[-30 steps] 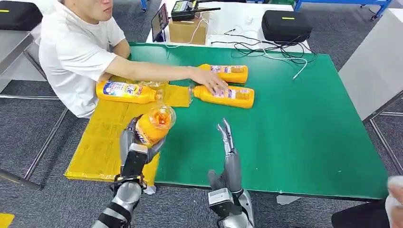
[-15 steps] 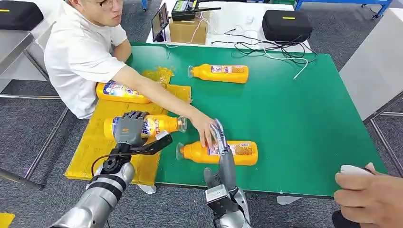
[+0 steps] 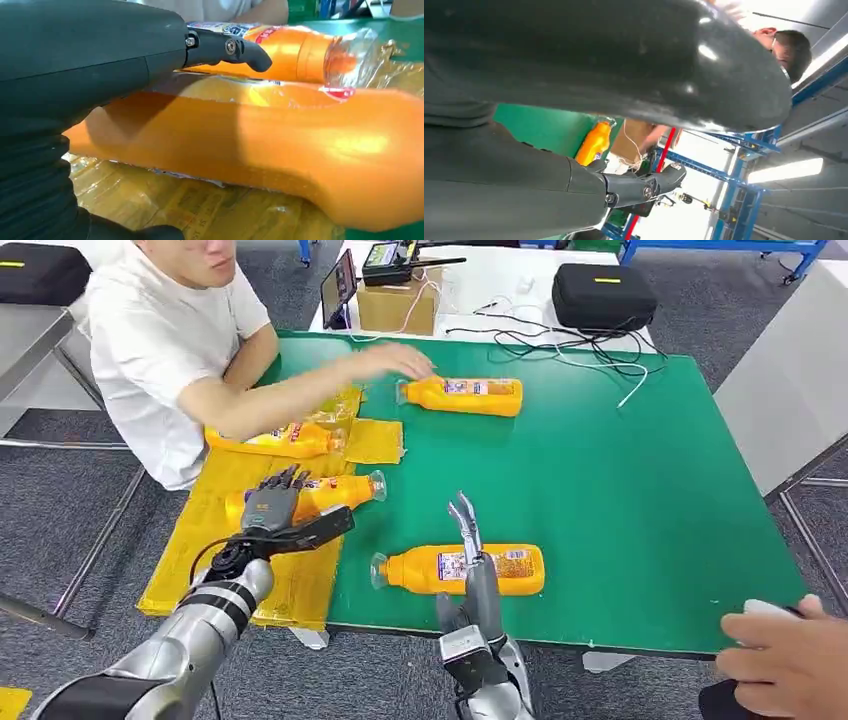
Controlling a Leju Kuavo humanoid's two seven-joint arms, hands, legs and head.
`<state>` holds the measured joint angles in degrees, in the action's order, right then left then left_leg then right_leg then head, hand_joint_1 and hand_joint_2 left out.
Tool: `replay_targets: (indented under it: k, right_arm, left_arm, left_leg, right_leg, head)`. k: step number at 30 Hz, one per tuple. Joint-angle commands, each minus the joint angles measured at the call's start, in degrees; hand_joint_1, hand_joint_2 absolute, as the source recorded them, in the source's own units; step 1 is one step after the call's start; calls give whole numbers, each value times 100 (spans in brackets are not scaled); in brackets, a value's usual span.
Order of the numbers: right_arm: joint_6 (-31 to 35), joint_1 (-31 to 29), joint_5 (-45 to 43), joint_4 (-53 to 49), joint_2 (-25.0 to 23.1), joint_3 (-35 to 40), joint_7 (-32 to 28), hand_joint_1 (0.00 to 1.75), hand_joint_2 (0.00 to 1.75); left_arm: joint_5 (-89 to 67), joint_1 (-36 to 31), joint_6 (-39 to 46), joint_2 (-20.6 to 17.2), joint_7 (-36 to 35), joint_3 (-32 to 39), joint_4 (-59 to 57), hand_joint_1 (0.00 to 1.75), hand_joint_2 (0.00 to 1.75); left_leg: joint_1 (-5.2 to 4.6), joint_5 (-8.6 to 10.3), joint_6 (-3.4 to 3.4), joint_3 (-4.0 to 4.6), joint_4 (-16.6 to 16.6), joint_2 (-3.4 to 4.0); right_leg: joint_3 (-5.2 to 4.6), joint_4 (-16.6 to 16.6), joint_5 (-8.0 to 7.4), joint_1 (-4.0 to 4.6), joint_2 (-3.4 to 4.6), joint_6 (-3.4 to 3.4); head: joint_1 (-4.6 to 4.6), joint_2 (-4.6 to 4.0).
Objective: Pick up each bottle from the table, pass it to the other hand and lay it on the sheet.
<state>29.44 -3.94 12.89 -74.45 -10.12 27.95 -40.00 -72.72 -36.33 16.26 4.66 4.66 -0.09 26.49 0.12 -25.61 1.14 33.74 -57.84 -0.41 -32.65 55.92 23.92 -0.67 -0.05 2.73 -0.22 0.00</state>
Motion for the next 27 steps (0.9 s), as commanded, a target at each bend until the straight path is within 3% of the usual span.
replay_targets:
  k: [1, 12, 17, 19, 22, 24, 26, 27]
  right_arm:
    - [21, -129, -8, 333, 31, -140, 0, 0, 0]
    - [257, -224, -93, 409, 178, 93, 0, 0, 0]
    - [359, -205, -87, 381, 221, 139, 0, 0, 0]
    - [394, -186, -82, 349, 241, 147, 0, 0, 0]
    - [394, -186, -82, 349, 241, 147, 0, 0, 0]
    - [397, -180, -54, 363, 246, 177, 0, 0, 0]
    - [597, -182, 114, 428, 263, 233, 0, 0, 0]
    - [1036, -276, 593, 701, 301, 324, 0, 0, 0]
  left_arm:
    - [292, 3, -472, -221, 265, -209, -555, 0, 175]
    - [2208, 389, -1299, -38, 1882, -304, 549, 0, 175]
    - [2936, 659, -1522, -37, 1928, -595, 1341, 0, 175]
    - [3325, 908, -1100, -68, 2307, -823, 1993, 0, 175]
    - [3325, 908, -1100, -68, 2307, -823, 1993, 0, 175]
    - [3749, 1188, -765, -60, 2492, -980, 2739, 0, 175]
    - [4637, 1339, -241, 126, 2650, -996, 3561, 0, 175]
    - [5073, 1387, 34, 189, 2694, -1063, 4065, 0, 175]
  left_leg:
    - [2, 0, -10, -22, 10, 17]
    - [2, 7, -7, -44, 7, -10]
    - [-1, 11, -2, -38, 4, -7]
    - [-1, 11, -4, -37, 8, -4]
    - [1, 8, -3, -34, 2, -11]
    - [1, 7, -3, -23, 1, -4]
    - [1, 6, -4, -7, 0, -6]
    - [2, 6, -2, 0, -4, -9]
  right_leg:
    - [14, -4, -2, 3, 14, -14]
    - [46, -2, -3, 2, -6, -12]
    - [37, 1, -1, -2, -13, -9]
    - [35, -1, -1, -1, -11, -12]
    - [36, 2, 2, 1, -17, -8]
    - [22, 4, 2, 1, -12, -7]
    - [9, 6, 4, 2, -14, -9]
    - [3, 7, 4, 2, -17, -6]
  head:
    - [0, 0]
    - [0, 0]
    - [2, 2]
    - [0, 0]
    - [2, 0]
    - [0, 2]
    - [0, 0]
    - [-2, 2]
